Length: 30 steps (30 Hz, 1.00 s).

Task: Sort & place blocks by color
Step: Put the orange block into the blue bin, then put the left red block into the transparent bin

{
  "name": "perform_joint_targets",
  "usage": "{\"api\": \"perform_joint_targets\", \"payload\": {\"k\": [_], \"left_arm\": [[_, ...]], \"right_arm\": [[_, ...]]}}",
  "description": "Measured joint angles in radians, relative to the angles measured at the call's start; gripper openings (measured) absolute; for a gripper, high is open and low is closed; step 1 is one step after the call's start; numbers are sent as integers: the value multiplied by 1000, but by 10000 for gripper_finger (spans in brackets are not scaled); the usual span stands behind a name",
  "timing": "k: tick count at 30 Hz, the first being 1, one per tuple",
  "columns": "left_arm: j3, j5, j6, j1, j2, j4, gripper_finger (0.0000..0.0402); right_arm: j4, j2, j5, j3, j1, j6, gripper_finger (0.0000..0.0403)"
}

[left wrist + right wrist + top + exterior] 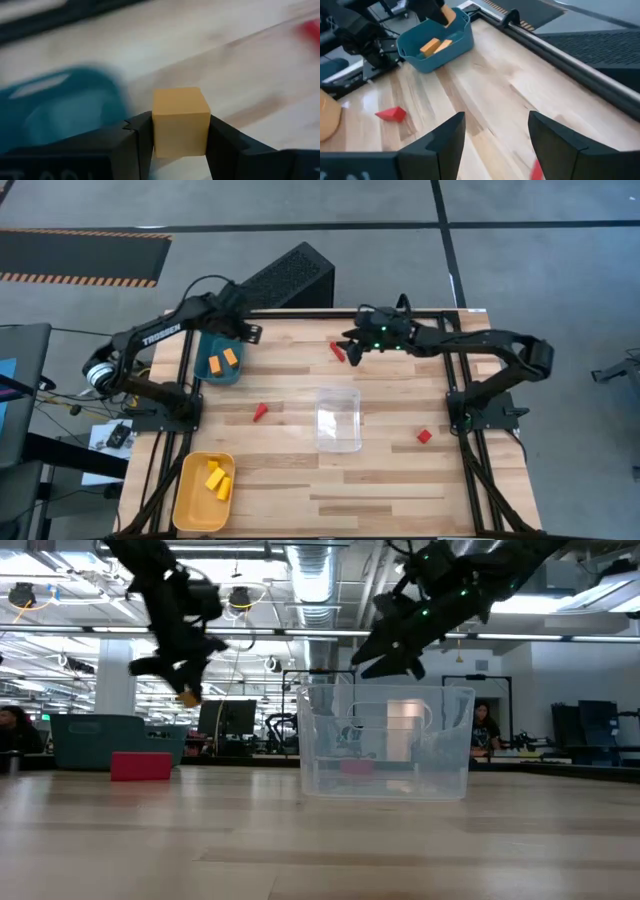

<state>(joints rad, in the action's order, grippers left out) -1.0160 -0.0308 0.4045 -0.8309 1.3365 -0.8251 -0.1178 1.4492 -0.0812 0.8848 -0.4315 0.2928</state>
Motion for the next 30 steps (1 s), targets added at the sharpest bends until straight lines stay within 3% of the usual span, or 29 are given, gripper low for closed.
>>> {"api": "perform_joint_targets", "payload": {"k": [11, 15, 20, 25, 30], "left_arm": [[135, 73, 70, -141, -10, -53, 126], [139, 147, 89, -146, -10, -73, 146], [139, 158, 119, -146, -10, -74, 183], [139, 139, 101, -146, -10, -39, 212], [107, 18, -52, -146, -10, 44, 221]], "right_arm": [[-36, 132, 25, 1, 9, 214, 238], [-13, 143, 27, 1, -8, 216, 238], [-19, 143, 28, 1, -19, 187, 238], [-21, 143, 28, 32, -23, 149, 238], [-52, 144, 28, 107, -23, 92, 238]]}}
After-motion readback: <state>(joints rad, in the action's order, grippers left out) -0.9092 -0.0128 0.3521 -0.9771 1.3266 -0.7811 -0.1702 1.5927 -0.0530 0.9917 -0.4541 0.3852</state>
